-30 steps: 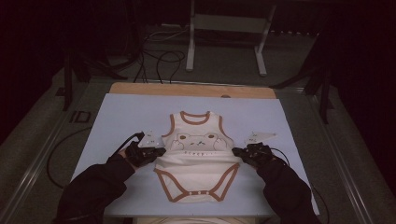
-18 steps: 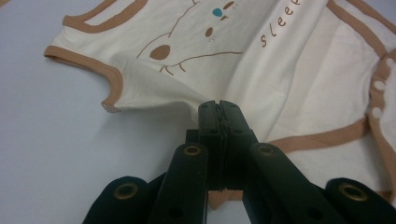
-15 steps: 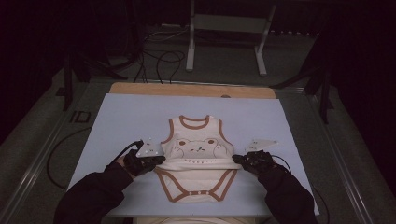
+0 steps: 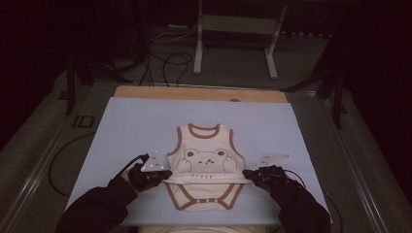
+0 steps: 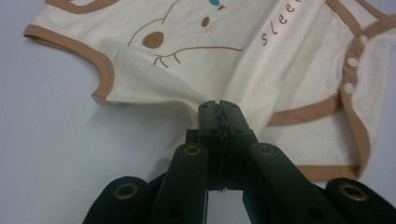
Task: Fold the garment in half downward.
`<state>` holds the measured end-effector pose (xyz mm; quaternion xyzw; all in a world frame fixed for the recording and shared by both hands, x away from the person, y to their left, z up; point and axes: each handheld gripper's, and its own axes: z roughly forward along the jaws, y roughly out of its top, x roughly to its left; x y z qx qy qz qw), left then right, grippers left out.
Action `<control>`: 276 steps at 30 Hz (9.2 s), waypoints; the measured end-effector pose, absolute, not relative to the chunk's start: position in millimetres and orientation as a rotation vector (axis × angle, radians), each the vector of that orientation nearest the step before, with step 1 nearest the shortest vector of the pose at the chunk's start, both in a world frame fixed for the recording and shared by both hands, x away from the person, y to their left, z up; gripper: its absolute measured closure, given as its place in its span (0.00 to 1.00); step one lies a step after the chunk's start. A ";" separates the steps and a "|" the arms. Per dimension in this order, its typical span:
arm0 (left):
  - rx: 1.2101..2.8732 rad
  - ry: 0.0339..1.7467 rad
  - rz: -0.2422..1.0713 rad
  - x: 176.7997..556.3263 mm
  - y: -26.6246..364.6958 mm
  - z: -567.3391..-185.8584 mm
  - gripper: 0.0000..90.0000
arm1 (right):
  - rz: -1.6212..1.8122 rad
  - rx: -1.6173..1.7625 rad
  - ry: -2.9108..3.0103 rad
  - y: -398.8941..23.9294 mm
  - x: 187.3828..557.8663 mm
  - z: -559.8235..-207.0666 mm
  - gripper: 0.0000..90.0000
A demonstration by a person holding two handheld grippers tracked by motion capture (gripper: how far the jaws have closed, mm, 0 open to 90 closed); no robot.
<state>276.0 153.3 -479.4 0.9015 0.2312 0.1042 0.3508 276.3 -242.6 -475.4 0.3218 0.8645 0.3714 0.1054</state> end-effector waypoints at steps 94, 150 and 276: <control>2.338 0.537 0.094 268.1 162.5 -469.2 0.00 | 1.275 0.879 2.535 -245.4 248.8 -465.8 0.13; 2.257 0.527 0.129 369.2 143.6 -444.4 0.00 | 1.246 0.758 2.481 -211.7 369.7 -438.4 0.11; 2.376 0.588 0.142 444.9 111.7 -478.2 0.97 | 0.958 0.779 2.636 -199.0 439.4 -489.3 0.91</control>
